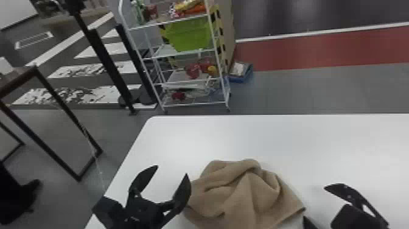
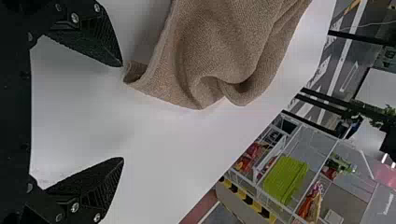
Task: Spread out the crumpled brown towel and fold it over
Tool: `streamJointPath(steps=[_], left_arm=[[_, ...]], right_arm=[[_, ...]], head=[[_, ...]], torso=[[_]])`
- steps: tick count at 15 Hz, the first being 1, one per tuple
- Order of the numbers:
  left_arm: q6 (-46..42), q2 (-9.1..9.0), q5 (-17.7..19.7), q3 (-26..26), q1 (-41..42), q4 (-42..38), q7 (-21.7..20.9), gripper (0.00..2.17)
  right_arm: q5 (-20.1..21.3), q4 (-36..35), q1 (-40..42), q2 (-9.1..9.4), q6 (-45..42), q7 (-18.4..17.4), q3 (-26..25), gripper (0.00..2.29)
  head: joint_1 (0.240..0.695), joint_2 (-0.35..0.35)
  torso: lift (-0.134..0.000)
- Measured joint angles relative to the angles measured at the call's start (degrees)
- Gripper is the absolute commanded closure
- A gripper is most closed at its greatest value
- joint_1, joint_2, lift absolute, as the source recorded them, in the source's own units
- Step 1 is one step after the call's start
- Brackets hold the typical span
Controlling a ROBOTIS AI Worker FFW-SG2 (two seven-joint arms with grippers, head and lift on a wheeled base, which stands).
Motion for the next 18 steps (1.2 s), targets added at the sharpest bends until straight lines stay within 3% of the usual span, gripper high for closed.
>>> streamJointPath(steps=[4,6,10,14,16,18], left_arm=[[0.16,0.0,-0.01,0.0,-0.08,0.0,0.0,0.08],[0.17,0.0,-0.01,0.0,-0.09,0.0,0.0,0.08],[0.17,0.0,-0.07,0.04,-0.09,0.09,0.0,0.08],[0.17,0.0,0.38,0.64,0.01,0.26,-0.22,0.08],[0.17,0.0,0.47,0.87,0.11,0.26,-1.09,0.08],[0.17,0.0,-0.02,0.94,0.03,0.0,-4.47,0.08]], right_arm=[[-0.03,2.43,-1.91,0.0,1.47,-0.65,2.8,0.35],[-0.25,3.88,-3.09,0.0,1.84,-1.39,3.61,0.65],[-0.55,5.66,-4.65,0.0,1.98,-1.96,4.94,2.14],[-1.64,4.19,-4.4,0.0,-1.16,-5.99,2.16,2.17],[-4.13,0.26,-5.0,0.0,-2.18,-5.12,-1.97,2.17],[-5.37,-5.09,-6.16,0.0,-1.57,-2.31,-4.02,2.17]], head=[[0.695,0.35],[0.695,0.35],[0.695,0.35],[0.695,0.35],[0.695,0.35],[0.695,0.296]], torso=[[-0.122],[-0.122],[-0.122],[-0.122],[-0.122],[-0.122]])
